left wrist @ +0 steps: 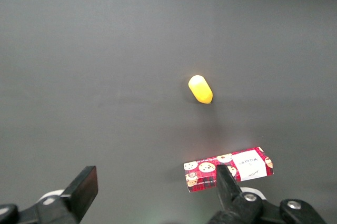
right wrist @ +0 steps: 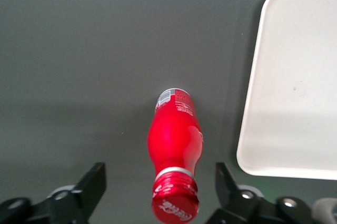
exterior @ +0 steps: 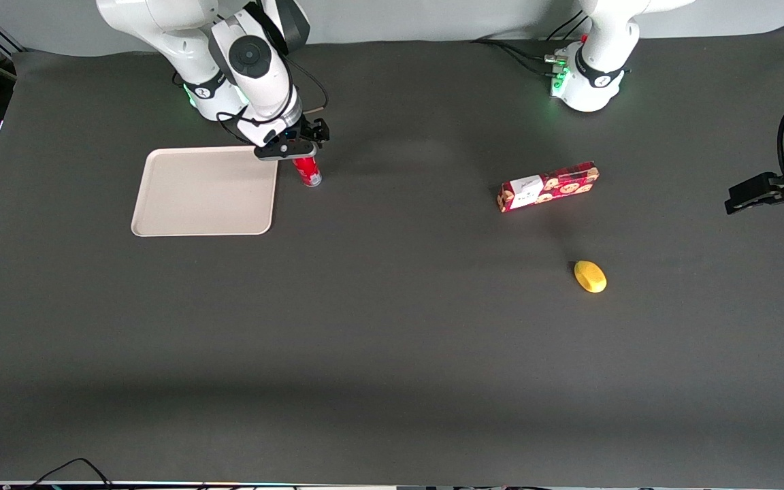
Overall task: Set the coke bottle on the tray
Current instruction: 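Lower the open right gripper around the bottle's neck, then close the right gripper on the bottle cap and lift it, then carry the bottle over the tray and lower it onto the tray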
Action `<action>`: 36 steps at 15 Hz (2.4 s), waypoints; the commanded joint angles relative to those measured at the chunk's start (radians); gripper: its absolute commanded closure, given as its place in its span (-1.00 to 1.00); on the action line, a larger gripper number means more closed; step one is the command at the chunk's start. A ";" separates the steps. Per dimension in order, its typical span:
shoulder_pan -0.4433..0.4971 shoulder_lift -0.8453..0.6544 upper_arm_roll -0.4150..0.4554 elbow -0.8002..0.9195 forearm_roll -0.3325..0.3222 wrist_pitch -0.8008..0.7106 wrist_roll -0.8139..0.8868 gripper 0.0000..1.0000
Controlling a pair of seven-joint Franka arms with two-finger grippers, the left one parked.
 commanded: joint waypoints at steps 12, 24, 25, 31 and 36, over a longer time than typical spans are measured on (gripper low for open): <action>0.010 -0.125 -0.121 0.082 0.028 -0.209 -0.029 1.00; 0.002 -0.278 -0.808 0.141 -0.387 -0.483 -0.613 1.00; 0.002 -0.280 -0.866 0.141 -0.432 -0.483 -0.659 1.00; -0.002 -0.216 -1.028 0.070 -0.595 -0.379 -0.738 1.00; -0.004 -0.078 -1.105 0.033 -0.622 -0.205 -0.793 1.00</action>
